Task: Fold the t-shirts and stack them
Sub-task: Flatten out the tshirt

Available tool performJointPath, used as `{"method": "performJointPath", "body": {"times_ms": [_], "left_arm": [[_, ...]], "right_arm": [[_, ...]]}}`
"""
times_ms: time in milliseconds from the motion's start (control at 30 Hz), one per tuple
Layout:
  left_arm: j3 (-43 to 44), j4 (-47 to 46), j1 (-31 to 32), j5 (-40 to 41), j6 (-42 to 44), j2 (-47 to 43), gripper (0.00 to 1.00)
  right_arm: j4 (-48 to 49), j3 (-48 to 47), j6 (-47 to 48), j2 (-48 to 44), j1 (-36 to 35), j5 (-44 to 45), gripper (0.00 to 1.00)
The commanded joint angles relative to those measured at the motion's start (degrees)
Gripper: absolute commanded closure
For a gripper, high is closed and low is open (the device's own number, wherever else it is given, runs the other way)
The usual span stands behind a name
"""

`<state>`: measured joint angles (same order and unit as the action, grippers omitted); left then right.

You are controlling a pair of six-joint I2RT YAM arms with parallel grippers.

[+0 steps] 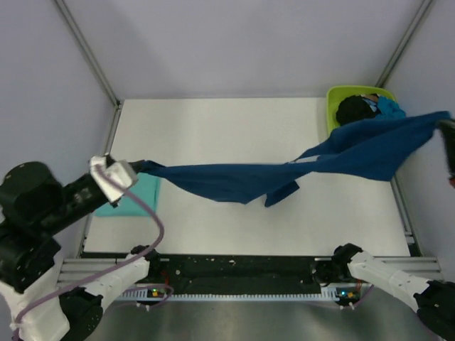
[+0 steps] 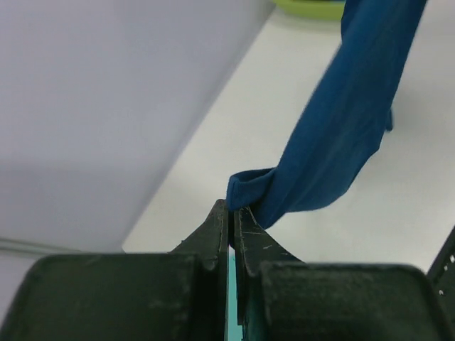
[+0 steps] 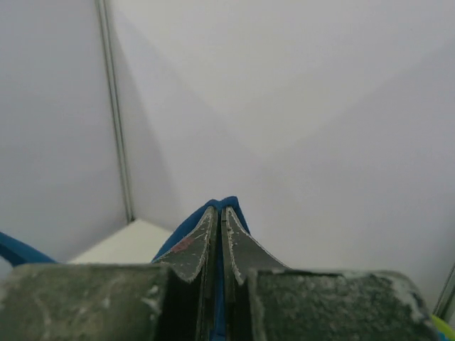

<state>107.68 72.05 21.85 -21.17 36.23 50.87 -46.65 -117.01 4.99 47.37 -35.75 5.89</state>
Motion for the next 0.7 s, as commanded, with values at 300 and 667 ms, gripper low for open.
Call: {"method": "performJointPath", "body": {"times_ms": [300, 667], "left_arm": [[13.4, -7.9, -3.1, 7.4, -10.5, 6.1, 1.00], [-10.4, -27.2, -4.0, 23.6, -9.8, 23.2, 1.00]], "right_arm": [[1.1, -15.8, 11.3, 12.5, 0.3, 8.2, 1.00], [19.0, -1.3, 12.7, 39.5, 14.6, -2.5, 1.00]]}}
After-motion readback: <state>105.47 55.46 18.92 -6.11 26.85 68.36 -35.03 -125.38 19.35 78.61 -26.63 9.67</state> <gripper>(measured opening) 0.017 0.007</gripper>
